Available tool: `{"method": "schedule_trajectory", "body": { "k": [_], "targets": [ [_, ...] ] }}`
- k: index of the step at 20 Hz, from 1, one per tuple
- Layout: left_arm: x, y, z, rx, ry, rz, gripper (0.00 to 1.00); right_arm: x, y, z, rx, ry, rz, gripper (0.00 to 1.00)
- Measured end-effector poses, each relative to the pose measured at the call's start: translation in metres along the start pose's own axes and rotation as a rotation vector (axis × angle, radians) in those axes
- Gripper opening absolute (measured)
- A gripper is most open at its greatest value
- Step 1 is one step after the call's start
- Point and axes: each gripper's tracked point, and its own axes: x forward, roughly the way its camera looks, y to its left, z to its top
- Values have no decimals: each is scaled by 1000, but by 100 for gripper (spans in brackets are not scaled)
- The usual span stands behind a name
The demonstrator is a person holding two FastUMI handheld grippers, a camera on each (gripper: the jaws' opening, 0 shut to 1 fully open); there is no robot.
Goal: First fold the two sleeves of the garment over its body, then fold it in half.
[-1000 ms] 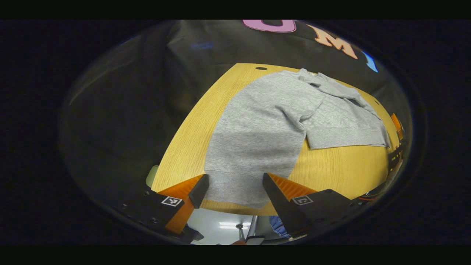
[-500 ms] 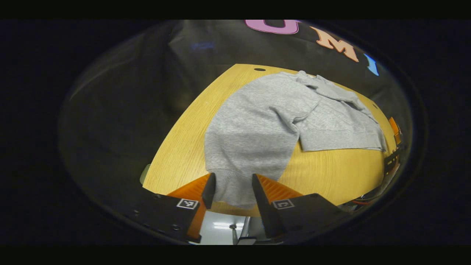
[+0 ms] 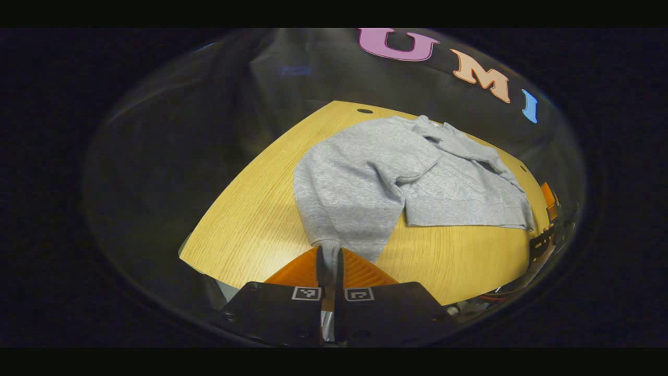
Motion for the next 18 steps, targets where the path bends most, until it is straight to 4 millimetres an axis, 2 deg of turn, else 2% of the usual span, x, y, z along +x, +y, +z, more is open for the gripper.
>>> {"method": "schedule_trajectory", "body": {
  "k": [2, 5, 9, 11, 15, 18],
  "targets": [
    [-12, -9, 22, 32, -58, -17, 2, 0, 1, 0, 0, -1, 4, 99],
    [-29, -36, 70, 82, -151, -85, 2, 0, 2, 0, 1, 0, 6, 99],
    [-39, -91, 139, 160, -285, -207, 0, -1, 5, 0, 2, 0, 22, 99],
    [-43, -130, 164, 178, -328, -295, 1, -1, 5, 0, 2, 0, 22, 99],
    [-19, -198, 203, 228, -362, -425, 0, -2, 3, 0, 2, 0, 20, 99],
    [-2, -249, 225, 265, -364, -511, 1, -1, 4, 0, 2, 0, 21, 99]
  ]
}}
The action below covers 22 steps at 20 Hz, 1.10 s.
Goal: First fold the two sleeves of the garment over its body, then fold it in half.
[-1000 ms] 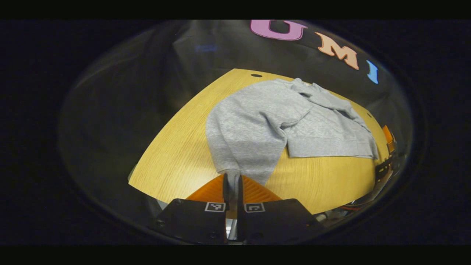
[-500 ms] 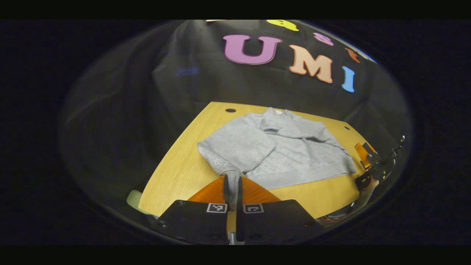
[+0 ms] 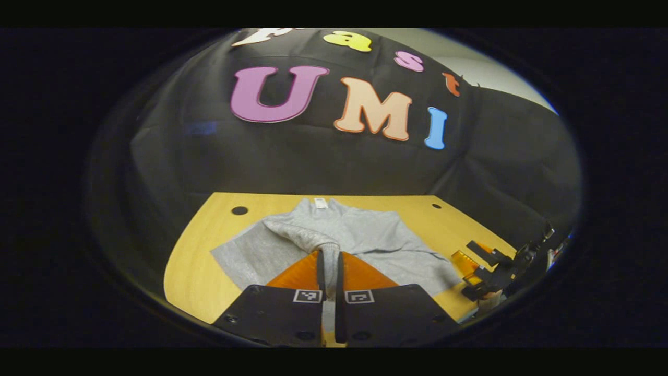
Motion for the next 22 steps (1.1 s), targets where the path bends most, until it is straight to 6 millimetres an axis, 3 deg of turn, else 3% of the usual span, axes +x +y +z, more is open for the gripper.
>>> {"method": "schedule_trajectory", "body": {
  "k": [5, 12, 17, 22],
  "targets": [
    [72, -52, 20, 16, 23, -127, 0, 1, 2, 0, 2, 0, 13, 99],
    [176, -121, 25, 44, 60, -209, 1, -1, 4, 0, 2, 1, 22, 99],
    [233, -152, -2, 68, 127, -220, 0, -1, 2, -1, 2, 1, 24, 99],
    [267, -165, -45, 6, 218, -230, 1, 1, 3, -1, 2, 0, 25, 99]
  ]
}}
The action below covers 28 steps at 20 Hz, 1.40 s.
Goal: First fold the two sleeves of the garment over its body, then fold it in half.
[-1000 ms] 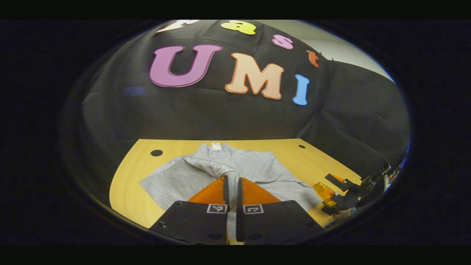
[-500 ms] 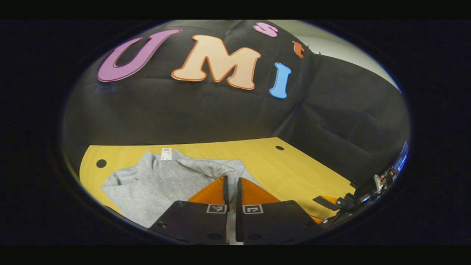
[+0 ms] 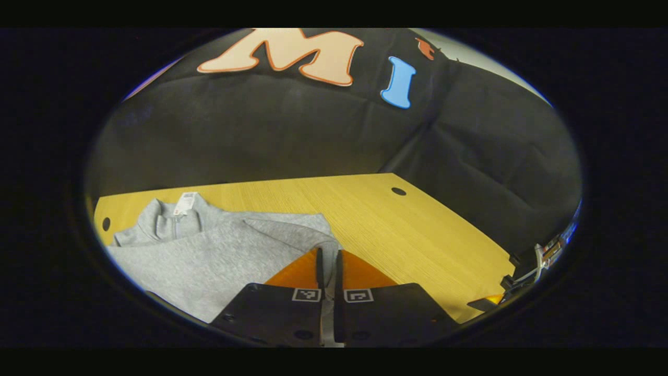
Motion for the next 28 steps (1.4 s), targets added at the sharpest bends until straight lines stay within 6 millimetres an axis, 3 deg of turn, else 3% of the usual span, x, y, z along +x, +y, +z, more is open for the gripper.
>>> {"method": "schedule_trajectory", "body": {
  "k": [4, 6, 7, 8, 10, 13, 16, 19, 21, 23, 26, 28],
  "targets": [
    [19, 11, -10, -2, 17, 29, 3, -1, 0, 0, 0, 0, 0, 99],
    [23, 9, -13, 9, 29, 17, 5, -1, -1, 0, 0, 0, 0, 99],
    [22, 8, -10, 16, 28, 11, 12, -1, 0, -1, 0, 0, 0, 99],
    [18, 8, -8, 23, 18, 7, 10, -1, 0, 0, 0, 0, 0, 99],
    [5, 12, 11, 50, -31, 26, 46, 0, 0, 0, 0, -1, 0, 99],
    [-36, 35, 53, 149, -157, 126, 100, 0, -1, -1, 0, -1, 0, 99],
    [-104, 48, 82, 212, -277, 169, 94, -1, 0, 0, 0, -1, -1, 99],
    [-172, 67, 80, 236, -348, 200, 94, 0, 0, -1, 1, -1, 0, 99],
    [-211, 85, 65, 247, -363, 242, 94, 0, 3, 0, 1, 1, 9, 99],
    [-248, 99, 37, 252, -349, 276, 94, 1, 2, 0, 4, 6, 10, 99],
    [-290, 109, 2, 246, -323, 302, 94, 0, 10, -8, 67, 76, 42, 99],
    [-313, 109, -28, 249, -281, 299, 95, -5, 16, -1, 80, 99, 66, 99]
  ]
}}
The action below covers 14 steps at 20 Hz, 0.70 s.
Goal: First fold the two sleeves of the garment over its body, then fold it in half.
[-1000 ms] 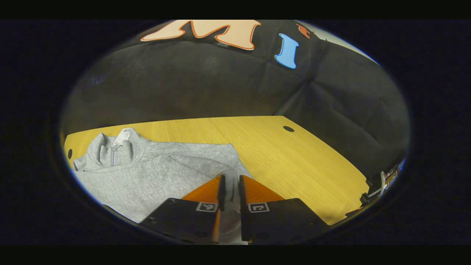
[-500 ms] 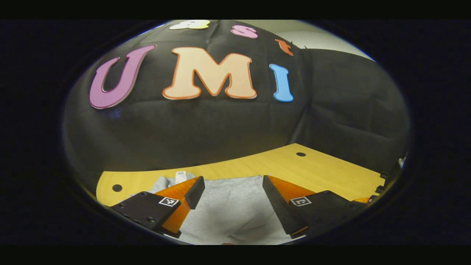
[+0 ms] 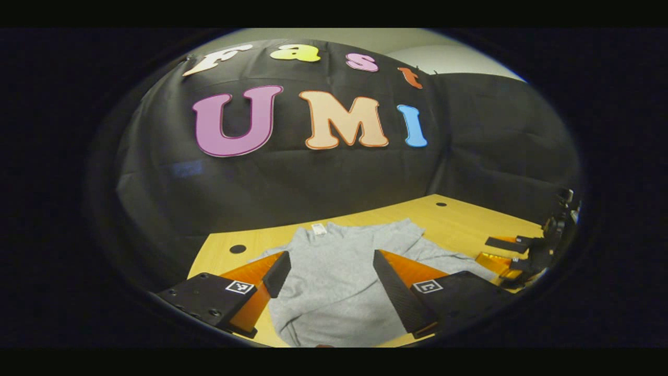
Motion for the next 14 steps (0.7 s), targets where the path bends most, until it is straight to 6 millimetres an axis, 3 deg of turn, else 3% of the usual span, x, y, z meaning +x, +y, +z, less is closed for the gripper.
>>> {"method": "schedule_trajectory", "body": {
  "k": [2, 8, 14],
  "targets": [
    [-22, -2, -27, 4, 54, -19, 94, -6, 2, 0, -42, 41, 8, 99],
    [-66, -6, -117, -86, 286, -17, 94, -32, 14, -46, -101, 295, 49, 99],
    [-78, -15, -175, -136, 436, -22, 95, -42, 3, -85, -100, 474, 40, 99]
  ]
}}
